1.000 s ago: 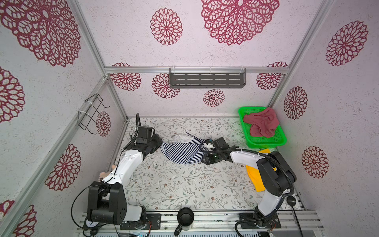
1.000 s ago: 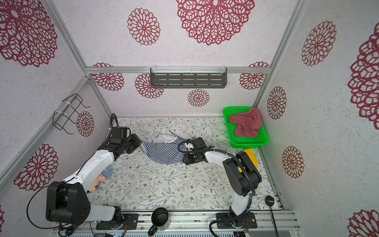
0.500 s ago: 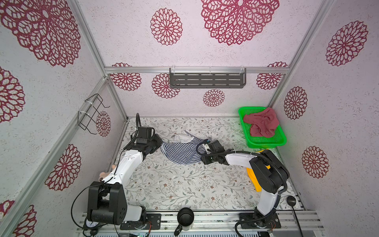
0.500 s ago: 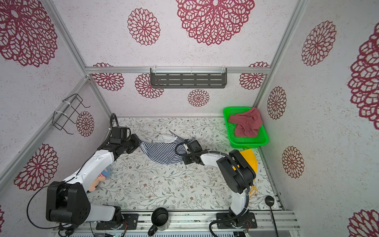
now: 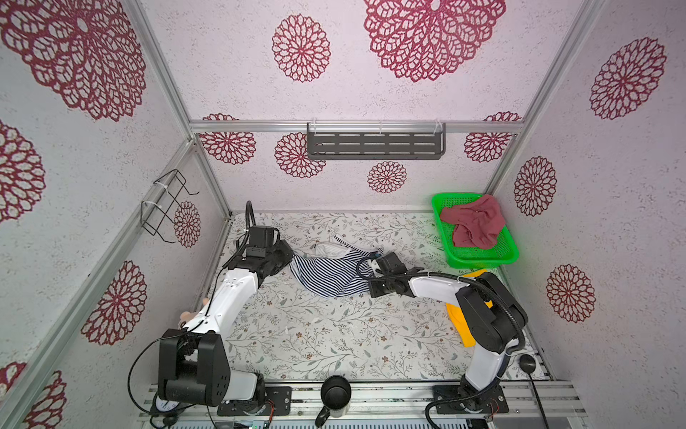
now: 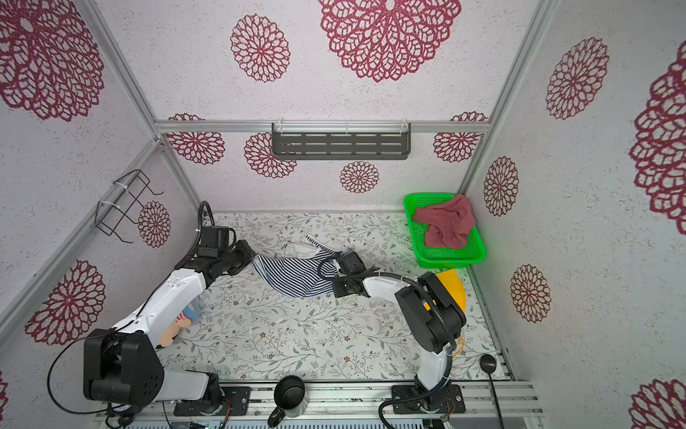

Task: Fold and stack tank tops
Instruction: Smooth out the tank top at the center of the table.

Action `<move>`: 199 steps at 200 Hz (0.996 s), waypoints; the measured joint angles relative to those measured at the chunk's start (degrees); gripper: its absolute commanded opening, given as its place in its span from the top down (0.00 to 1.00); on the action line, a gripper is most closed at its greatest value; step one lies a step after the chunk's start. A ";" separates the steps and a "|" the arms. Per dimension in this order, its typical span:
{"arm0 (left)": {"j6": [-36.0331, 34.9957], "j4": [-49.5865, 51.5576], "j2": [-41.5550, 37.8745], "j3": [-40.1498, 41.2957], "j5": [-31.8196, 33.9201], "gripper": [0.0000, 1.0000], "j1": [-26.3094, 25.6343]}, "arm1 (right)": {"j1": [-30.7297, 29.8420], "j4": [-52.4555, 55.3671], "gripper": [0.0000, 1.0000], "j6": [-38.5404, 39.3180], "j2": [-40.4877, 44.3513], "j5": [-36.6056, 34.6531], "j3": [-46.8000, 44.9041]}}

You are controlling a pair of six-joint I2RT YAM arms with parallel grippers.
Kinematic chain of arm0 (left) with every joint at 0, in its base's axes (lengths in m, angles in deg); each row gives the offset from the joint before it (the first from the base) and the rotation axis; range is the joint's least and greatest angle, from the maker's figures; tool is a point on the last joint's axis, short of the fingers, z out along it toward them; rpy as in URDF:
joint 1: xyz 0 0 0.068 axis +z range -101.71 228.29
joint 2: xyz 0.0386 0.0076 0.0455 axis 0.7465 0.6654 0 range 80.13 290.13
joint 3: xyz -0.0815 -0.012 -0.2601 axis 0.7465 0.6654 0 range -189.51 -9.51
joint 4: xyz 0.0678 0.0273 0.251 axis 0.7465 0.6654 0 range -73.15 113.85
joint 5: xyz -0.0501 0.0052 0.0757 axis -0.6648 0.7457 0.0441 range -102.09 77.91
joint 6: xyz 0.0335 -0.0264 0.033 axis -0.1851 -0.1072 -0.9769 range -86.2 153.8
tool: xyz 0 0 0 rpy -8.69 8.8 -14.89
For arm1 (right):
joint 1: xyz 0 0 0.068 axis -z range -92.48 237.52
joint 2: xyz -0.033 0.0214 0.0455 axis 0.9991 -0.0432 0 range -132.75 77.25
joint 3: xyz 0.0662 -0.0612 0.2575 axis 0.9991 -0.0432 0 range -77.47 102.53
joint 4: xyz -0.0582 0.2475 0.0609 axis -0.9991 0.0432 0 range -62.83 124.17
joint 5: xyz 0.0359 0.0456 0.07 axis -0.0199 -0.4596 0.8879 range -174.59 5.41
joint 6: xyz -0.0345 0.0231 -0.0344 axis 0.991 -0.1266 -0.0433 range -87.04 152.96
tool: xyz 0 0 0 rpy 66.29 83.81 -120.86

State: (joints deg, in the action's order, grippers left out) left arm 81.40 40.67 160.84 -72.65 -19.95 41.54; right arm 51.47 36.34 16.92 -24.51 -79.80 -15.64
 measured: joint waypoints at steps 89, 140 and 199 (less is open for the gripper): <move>-8.35 9.88 -5.40 -29.49 3.10 1.00 0.00 | 5.03 16.35 1.00 4.02 17.57 1.99 26.36; -12.57 15.23 -3.30 -50.01 3.80 1.00 0.00 | 10.32 21.81 1.00 8.20 15.65 2.51 44.28; -13.99 19.50 -6.56 -56.06 2.12 1.00 -1.11 | 10.29 23.67 1.00 11.02 22.62 3.34 47.08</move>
State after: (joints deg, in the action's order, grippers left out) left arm 67.41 60.16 154.28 -128.71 -17.83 40.43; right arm 61.77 60.01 27.94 -1.89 -76.45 31.44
